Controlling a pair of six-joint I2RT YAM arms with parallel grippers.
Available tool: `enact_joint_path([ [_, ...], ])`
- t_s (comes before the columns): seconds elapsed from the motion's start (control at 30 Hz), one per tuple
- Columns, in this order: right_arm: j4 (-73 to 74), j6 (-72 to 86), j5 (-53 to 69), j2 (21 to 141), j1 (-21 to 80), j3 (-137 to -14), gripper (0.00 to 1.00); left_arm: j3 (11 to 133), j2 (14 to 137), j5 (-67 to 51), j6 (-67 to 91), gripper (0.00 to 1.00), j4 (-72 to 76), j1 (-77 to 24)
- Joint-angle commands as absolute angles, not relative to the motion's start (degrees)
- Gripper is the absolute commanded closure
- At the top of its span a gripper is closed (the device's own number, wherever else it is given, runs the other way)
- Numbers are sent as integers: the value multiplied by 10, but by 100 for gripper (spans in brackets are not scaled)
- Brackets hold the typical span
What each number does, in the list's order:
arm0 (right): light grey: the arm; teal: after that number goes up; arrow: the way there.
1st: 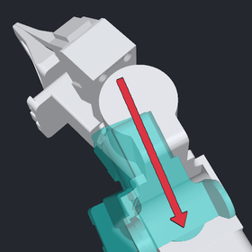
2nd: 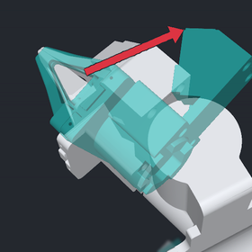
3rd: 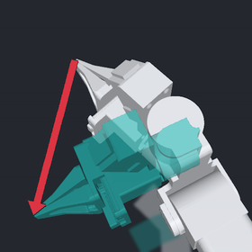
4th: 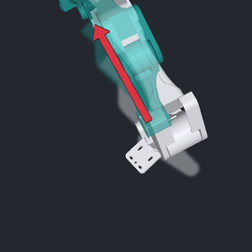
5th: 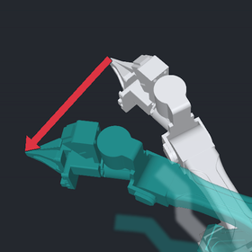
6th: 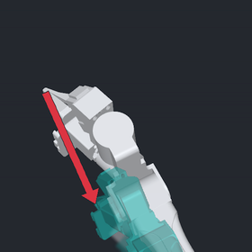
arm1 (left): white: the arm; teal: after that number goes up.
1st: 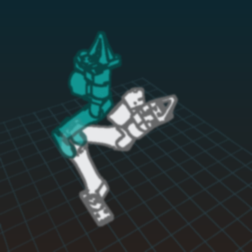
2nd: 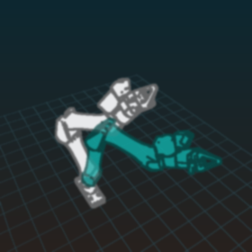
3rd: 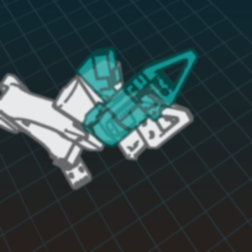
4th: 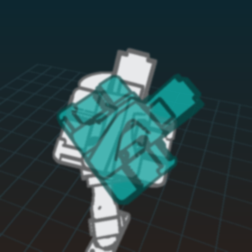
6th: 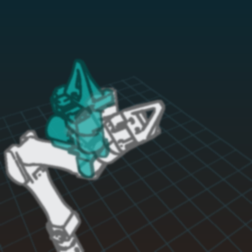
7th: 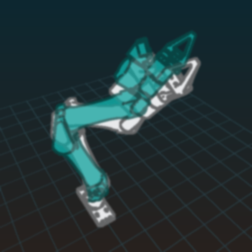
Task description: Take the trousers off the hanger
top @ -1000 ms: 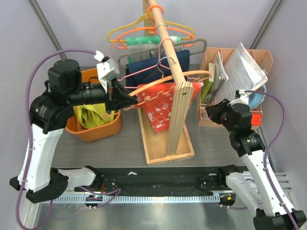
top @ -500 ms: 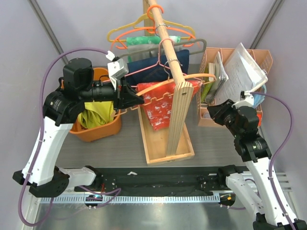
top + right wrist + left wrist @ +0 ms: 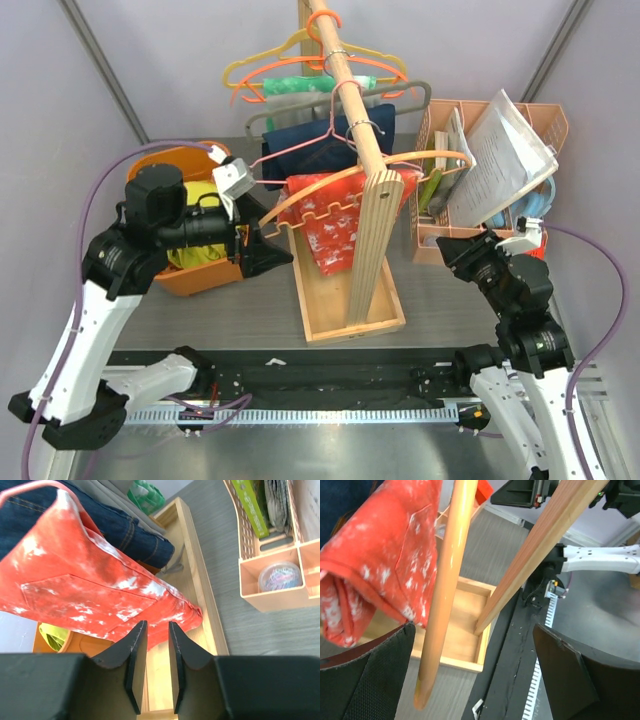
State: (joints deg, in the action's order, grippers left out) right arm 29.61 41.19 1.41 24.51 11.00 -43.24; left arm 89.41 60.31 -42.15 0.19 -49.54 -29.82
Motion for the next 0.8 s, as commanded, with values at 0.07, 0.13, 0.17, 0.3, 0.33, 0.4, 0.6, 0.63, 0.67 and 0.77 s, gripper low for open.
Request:
enact_joint_path([
  [0.07, 308, 434, 40, 227, 107, -407, 64, 818, 497, -310, 103, 0, -399, -294],
  [0.13, 309, 441, 54, 227, 107, -397, 57, 774, 443, -260, 133, 0, -364, -294],
  [0.17, 310, 440, 61, 228, 107, -388, 51, 760, 424, -242, 160, 0, -350, -294],
  [0.3, 319, 435, 72, 226, 107, -379, 28, 677, 303, -141, 206, 0, -307, -294],
  [0.33, 326, 434, 72, 225, 107, -379, 21, 660, 279, -106, 221, 0, -300, -294],
  [0.4, 328, 431, 74, 221, 107, -381, 10, 622, 235, -61, 250, 0, -266, -294],
  [0.6, 363, 448, 44, 202, 106, -380, 0, 538, 147, 32, 290, 0, -272, -294],
  [0.63, 365, 451, 42, 198, 107, -374, 0, 520, 128, 45, 300, 0, -266, -294],
  [0.67, 365, 452, 42, 193, 106, -366, 0, 480, 82, 60, 306, 0, -257, -294],
  [0.77, 354, 461, 34, 154, 107, -332, 0, 385, -26, 111, 344, 0, -243, -294],
])
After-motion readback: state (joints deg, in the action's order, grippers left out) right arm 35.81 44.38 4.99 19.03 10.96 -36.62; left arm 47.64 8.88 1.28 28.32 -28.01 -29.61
